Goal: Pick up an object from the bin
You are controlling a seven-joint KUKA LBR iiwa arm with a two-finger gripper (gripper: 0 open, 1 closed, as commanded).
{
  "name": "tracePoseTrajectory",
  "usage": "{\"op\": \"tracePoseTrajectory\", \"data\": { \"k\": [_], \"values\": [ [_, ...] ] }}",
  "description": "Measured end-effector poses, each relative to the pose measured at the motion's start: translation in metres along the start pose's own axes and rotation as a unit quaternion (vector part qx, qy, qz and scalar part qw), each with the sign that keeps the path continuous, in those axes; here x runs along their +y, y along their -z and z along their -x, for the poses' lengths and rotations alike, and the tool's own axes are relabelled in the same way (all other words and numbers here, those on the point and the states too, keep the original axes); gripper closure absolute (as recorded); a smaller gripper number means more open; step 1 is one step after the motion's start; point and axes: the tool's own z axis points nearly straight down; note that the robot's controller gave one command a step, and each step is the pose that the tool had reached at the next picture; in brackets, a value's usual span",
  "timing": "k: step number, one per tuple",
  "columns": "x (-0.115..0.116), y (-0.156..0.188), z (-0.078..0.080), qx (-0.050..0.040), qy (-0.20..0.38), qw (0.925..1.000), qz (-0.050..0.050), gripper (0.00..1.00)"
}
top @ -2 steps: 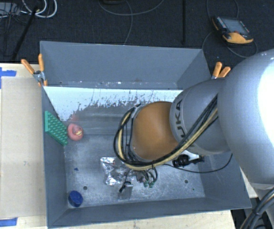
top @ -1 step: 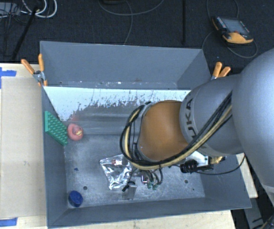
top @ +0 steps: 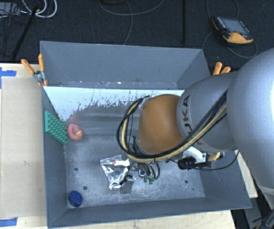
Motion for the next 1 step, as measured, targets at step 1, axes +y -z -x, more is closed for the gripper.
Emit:
{"op": "tracePoseTrajectory", "data": {
  "k": [1],
  "values": [
    [-0.0023, -0.0311, -0.0014, 0.0018, 0.056, 0.9984, -0.001, 0.0]
  ]
}}
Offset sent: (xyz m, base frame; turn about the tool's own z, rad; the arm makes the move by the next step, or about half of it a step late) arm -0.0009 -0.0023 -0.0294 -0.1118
